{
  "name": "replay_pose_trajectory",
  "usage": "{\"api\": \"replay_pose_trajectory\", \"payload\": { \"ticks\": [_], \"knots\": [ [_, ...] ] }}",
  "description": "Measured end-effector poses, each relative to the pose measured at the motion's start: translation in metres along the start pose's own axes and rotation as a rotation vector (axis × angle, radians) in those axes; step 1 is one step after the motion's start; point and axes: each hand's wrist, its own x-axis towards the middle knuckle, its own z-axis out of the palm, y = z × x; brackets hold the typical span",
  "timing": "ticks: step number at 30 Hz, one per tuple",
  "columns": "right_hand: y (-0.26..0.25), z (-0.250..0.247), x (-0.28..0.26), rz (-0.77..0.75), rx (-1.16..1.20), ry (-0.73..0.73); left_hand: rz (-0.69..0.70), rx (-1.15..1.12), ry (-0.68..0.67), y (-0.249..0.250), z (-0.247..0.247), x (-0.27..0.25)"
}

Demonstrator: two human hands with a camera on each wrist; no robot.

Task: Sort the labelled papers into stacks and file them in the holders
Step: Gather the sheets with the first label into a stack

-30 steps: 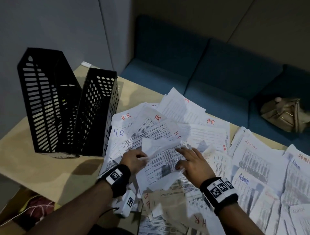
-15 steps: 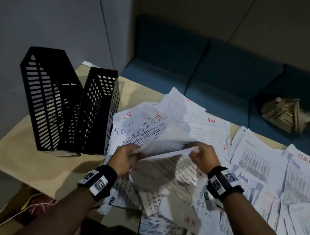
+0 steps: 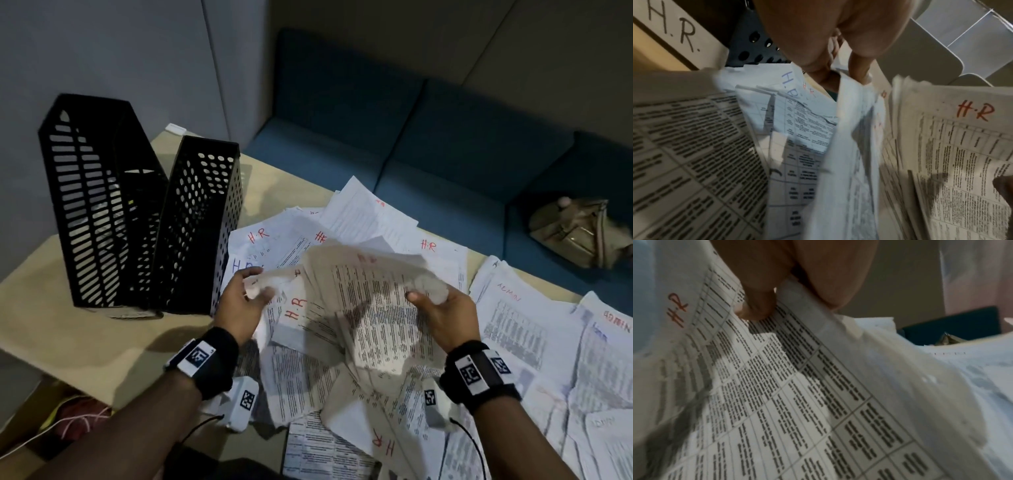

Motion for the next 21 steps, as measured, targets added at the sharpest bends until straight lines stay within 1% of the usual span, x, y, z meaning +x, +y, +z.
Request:
{"api": "replay_pose_trajectory", "payload": {
  "ticks": [2,4,5,7,9,12,13,14,17,18,20,21],
  "knots": [
    [-0.005,0.002,-0.003,-0.004,-0.002,-0.018,-0.013,0.109,0.002,-0.005,0.001,0.001],
    [-0.007,0.004,-0.005,0.008,0.055,0.030,0.034,0.245,-0.016,-0.011,0.003,-0.002],
    [-0.006,0.004,-0.006,0.000,0.082,0.048,0.063,0.272,-0.018,-0.014,0.006,-0.005],
    [0.000,0.005,-0.006,-0.013,0.135,0.058,0.065,0.254,-0.024,-0.018,0.014,-0.012],
    [0.007,0.006,-0.004,0.011,0.203,0.074,-0.001,0.204,-0.033,-0.020,0.024,-0.017],
    [0.016,0.007,-0.005,0.029,0.282,0.101,-0.022,0.306,-0.046,-0.025,0.033,-0.018],
    [0.018,0.006,-0.007,0.037,0.321,0.098,-0.029,0.280,-0.063,-0.025,0.036,-0.017],
    [0.021,0.006,-0.009,0.043,0.362,0.085,-0.068,0.203,-0.094,-0.023,0.038,-0.017],
    [0.026,0.007,-0.014,0.053,0.398,0.064,-0.200,-0.131,-0.158,-0.014,0.047,-0.016],
    [0.027,0.007,-0.014,0.054,0.392,0.060,-0.195,-0.168,-0.143,-0.009,0.049,-0.015],
    [0.027,0.008,-0.016,0.052,0.367,0.046,-0.150,-0.197,-0.101,0.006,0.050,-0.016],
    [0.026,0.009,-0.016,0.053,0.345,0.037,-0.114,-0.211,-0.104,0.013,0.049,-0.016]
  ]
}}
